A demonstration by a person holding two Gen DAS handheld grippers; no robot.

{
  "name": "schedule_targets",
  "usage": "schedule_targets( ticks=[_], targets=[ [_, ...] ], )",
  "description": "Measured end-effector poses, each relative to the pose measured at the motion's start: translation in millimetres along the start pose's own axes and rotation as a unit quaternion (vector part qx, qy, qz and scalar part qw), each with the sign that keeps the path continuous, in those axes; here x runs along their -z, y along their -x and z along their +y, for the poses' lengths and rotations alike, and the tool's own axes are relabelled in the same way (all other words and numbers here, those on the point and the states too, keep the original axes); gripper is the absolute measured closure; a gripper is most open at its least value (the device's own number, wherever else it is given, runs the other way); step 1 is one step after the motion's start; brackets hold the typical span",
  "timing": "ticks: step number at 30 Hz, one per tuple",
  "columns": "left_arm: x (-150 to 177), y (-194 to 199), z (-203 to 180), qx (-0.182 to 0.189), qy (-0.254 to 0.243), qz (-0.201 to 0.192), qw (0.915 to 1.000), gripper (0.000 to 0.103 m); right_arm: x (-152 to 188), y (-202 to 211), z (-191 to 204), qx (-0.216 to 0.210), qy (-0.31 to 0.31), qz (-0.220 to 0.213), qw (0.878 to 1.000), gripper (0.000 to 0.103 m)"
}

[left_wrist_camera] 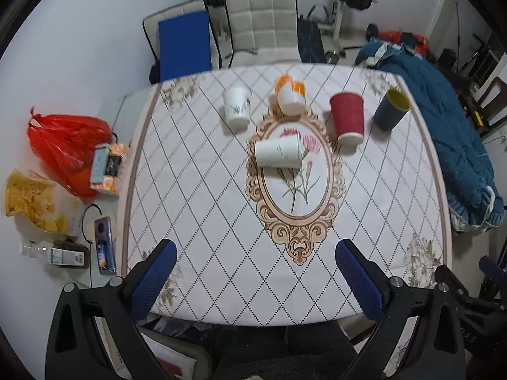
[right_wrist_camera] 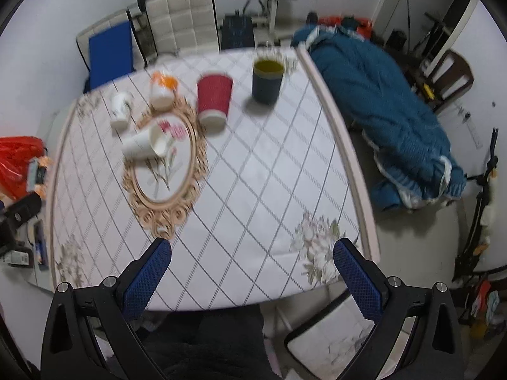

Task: Flip cup upside down
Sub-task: 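Move the right tool toward the upright red ribbed paper cup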

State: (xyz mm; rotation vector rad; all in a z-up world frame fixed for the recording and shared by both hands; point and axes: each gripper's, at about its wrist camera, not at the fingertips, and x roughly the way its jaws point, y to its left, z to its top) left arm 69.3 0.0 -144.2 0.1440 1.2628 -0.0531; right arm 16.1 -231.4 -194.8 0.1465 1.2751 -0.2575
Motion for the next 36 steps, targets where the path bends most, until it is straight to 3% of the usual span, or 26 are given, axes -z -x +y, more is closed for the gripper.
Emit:
schedule_targets(
  ticks=[17, 25, 36],
  targets=[
    [-72, -109, -69, -0.023, 0.007, 0.074, 0.997, 0.0, -52, -151, -53, -0.015, 0.016, 0.108, 0.994, 0.0],
    [-116, -152, -104, -0.012, -0.014, 0.089, 0.9958, 0.0, -79, -206, -66, -0.007, 0.029, 0.142, 0.989, 0.0],
    [-187, -205, -142, 0.026, -0.024, 0.116, 0.9927, 0.0, -122, -246, -79, -0.006, 0.034, 0.152, 0.988, 0.0]
  ],
)
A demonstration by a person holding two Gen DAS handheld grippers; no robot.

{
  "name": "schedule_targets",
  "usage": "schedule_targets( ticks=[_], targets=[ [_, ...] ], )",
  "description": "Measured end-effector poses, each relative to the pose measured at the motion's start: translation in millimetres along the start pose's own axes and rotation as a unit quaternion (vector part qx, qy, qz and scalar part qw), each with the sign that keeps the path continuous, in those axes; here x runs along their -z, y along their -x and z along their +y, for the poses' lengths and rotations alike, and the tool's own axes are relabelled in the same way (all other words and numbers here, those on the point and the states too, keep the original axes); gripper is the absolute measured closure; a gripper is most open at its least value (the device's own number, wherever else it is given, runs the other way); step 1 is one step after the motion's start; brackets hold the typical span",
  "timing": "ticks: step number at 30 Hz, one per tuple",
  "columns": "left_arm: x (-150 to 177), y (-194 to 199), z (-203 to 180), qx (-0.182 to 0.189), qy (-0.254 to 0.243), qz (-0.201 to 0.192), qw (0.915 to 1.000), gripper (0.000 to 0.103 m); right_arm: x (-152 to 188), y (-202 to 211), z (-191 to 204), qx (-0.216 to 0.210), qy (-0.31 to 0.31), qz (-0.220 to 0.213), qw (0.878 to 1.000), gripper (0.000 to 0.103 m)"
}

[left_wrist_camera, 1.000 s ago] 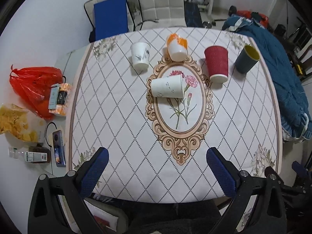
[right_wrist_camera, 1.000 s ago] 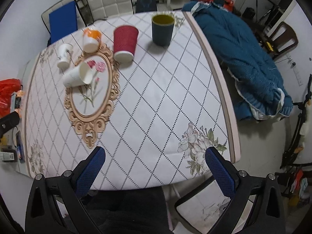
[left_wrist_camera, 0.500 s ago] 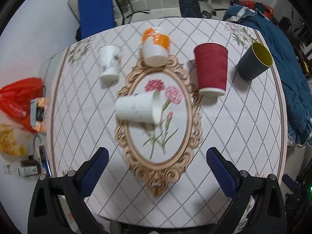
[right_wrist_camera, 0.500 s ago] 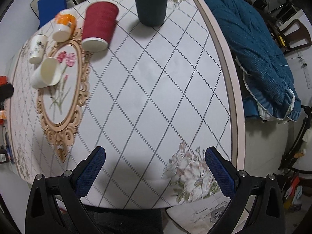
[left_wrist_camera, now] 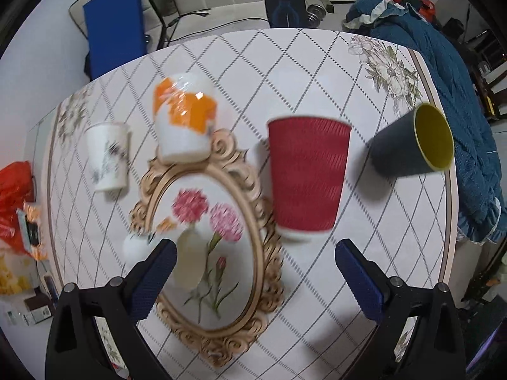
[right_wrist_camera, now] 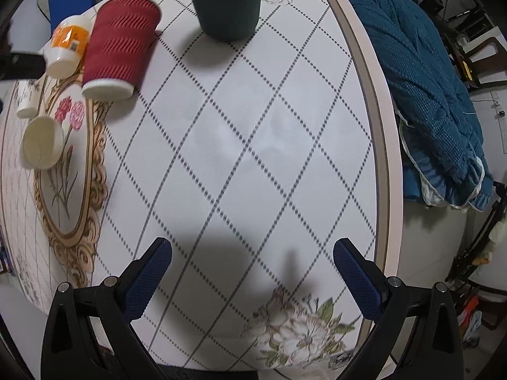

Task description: Flip cup upside down

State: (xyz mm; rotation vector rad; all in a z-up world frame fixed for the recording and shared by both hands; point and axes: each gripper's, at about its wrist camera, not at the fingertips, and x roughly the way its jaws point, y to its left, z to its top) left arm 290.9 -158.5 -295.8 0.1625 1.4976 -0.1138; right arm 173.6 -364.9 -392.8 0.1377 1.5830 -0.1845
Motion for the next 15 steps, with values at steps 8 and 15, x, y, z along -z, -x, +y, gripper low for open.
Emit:
schedule_targets(
  ticks=[8, 15],
  targets=[
    [-34, -27, -29, 0.006, -0.028, 0.013, 0.9995, 0.0, -37, -9, -6, -0.003, -0.004, 0.001, 1.0, 0.0],
    [-50, -55, -43, 0.005, -0.051, 0.029, 0.9982, 0.0, -52, -18, -13, -0.002, -0.006, 0.006, 1.0, 0.0]
  ],
)
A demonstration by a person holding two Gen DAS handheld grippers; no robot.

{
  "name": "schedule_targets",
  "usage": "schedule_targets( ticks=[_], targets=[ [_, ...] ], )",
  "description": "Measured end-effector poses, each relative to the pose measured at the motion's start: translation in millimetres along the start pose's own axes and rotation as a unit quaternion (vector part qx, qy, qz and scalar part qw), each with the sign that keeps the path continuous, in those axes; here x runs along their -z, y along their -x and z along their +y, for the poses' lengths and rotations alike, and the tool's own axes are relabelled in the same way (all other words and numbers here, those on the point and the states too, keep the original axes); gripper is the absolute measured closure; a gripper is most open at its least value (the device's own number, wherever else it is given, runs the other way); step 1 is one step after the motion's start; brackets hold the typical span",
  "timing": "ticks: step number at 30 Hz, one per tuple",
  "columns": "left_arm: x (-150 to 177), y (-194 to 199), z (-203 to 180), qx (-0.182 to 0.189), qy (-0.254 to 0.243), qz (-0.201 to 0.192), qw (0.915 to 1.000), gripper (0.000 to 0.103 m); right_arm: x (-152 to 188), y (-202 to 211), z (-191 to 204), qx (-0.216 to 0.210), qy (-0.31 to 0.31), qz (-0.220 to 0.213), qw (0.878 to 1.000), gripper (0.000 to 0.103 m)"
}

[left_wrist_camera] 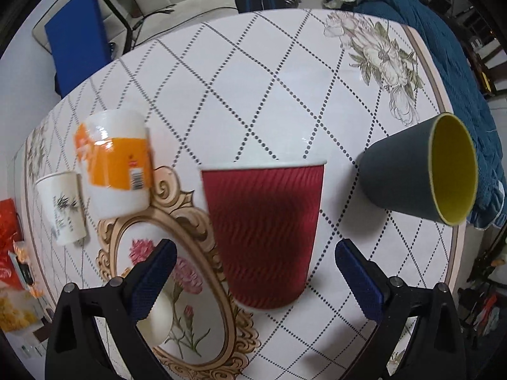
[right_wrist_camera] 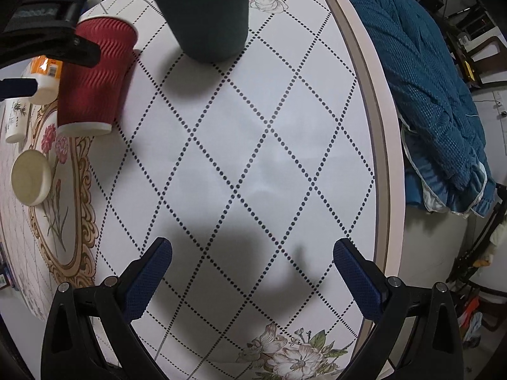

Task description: Flip cup upside down

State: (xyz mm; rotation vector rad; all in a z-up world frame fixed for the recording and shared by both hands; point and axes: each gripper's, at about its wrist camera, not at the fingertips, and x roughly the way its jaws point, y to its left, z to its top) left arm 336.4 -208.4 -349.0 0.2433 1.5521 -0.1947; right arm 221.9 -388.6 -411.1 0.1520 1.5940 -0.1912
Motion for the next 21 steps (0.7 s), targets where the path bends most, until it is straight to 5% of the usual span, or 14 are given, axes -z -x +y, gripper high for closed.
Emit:
schedule_targets(
  ticks=[12, 14, 16, 21],
  targets=[
    [-12, -44, -1, 0.006, -0.018, 0.029, 0.9994, 0.001, -11, -13, -2, 0.003, 0.0, 0.006, 1.0, 0.0],
    [-11, -49, 0, 0.013, -0.019, 0.03, 0.9993, 0.006, -10, -14, 0, 0.003, 0.001, 0.007, 1.0, 0.0],
    [-13, -55, 0, 0.013, -0.021, 0.032, 0.9992, 0.027, -10, -15, 2, 0.004, 0.001, 0.007, 1.0, 0.0],
    [-12, -54, 5, 0.008, -0.026, 0.012, 0.9996, 0.029, -11, -16, 2, 0.003, -0.004, 0.01, 1.0, 0.0]
  ],
)
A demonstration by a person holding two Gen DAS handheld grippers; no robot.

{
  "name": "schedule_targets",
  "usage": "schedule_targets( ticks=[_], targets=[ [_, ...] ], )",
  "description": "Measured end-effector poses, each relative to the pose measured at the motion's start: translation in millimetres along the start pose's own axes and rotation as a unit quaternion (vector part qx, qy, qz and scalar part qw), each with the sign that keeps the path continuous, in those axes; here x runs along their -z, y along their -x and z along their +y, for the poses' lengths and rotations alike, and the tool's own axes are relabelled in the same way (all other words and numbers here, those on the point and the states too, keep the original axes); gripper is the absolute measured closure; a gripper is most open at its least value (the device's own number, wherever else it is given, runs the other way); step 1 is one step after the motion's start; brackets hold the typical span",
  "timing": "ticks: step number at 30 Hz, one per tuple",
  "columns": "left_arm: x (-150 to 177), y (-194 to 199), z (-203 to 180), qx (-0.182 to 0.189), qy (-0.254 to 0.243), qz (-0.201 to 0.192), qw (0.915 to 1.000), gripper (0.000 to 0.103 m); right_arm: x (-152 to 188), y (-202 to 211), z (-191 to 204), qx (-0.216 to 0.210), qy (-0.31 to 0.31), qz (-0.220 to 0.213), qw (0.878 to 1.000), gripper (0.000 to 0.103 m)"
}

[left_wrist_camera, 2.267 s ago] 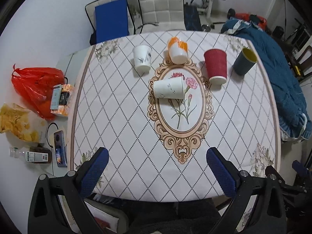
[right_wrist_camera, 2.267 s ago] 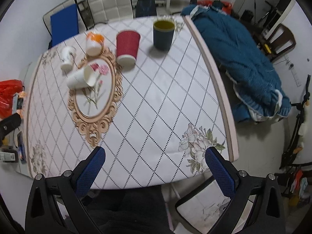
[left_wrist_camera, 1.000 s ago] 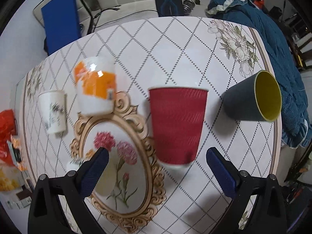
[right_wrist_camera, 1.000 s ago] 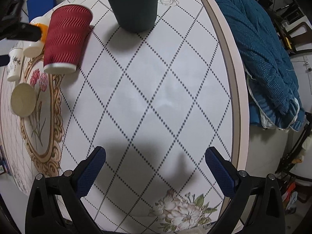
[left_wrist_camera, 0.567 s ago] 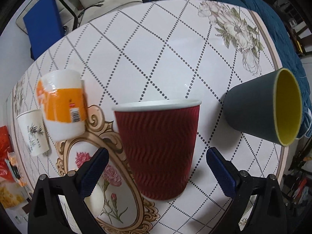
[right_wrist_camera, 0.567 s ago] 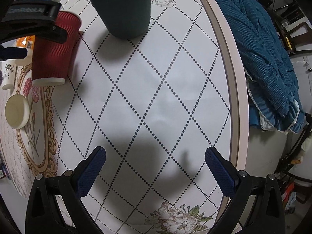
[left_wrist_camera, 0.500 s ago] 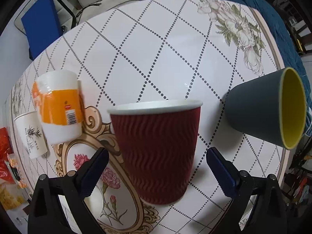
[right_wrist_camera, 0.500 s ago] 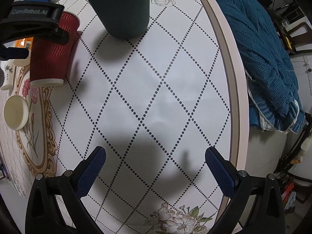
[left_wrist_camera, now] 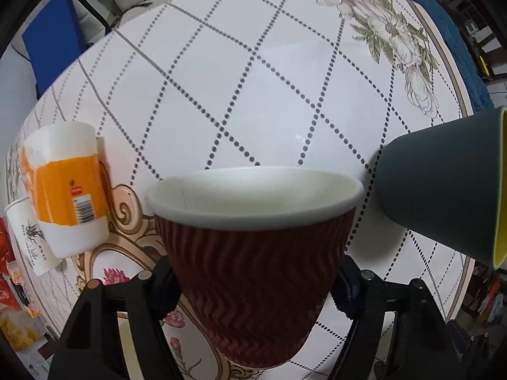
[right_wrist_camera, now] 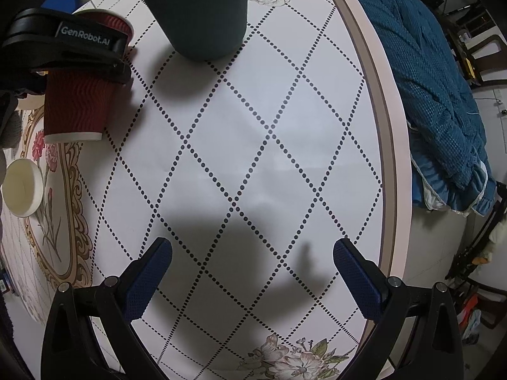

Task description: Flip cup upside down

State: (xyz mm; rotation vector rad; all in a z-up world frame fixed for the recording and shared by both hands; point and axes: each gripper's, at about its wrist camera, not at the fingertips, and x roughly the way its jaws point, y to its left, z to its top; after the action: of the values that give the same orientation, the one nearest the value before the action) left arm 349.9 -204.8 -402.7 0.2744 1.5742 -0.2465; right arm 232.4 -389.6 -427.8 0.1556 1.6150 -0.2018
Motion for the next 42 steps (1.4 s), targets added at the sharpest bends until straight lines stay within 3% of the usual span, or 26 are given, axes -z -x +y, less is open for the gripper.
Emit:
schedule_targets(
  ticks=[15, 21, 30, 42],
  targets=[
    [65, 56, 46, 0.011, 0.028, -0.024, 0.9992, 0.029, 6, 22, 10, 0.005, 0.006, -0.019, 1.0, 0.0],
    [122, 86, 57, 0.014, 0.038, -0.032, 0.9986, 0.029, 22, 47, 25, 0.003, 0.017, -0.035, 0.999, 0.0],
    [205, 106, 80, 0.015, 0.062, -0.035, 0.9973, 0.029, 73, 75, 58, -0.016, 0.037, -0.05, 0.998, 0.0],
    [288, 86, 124, 0.023, 0.079, -0.017, 0.9964, 0.029, 149, 75, 117, -0.04, 0.05, -0.039, 0.997, 0.0]
  ],
)
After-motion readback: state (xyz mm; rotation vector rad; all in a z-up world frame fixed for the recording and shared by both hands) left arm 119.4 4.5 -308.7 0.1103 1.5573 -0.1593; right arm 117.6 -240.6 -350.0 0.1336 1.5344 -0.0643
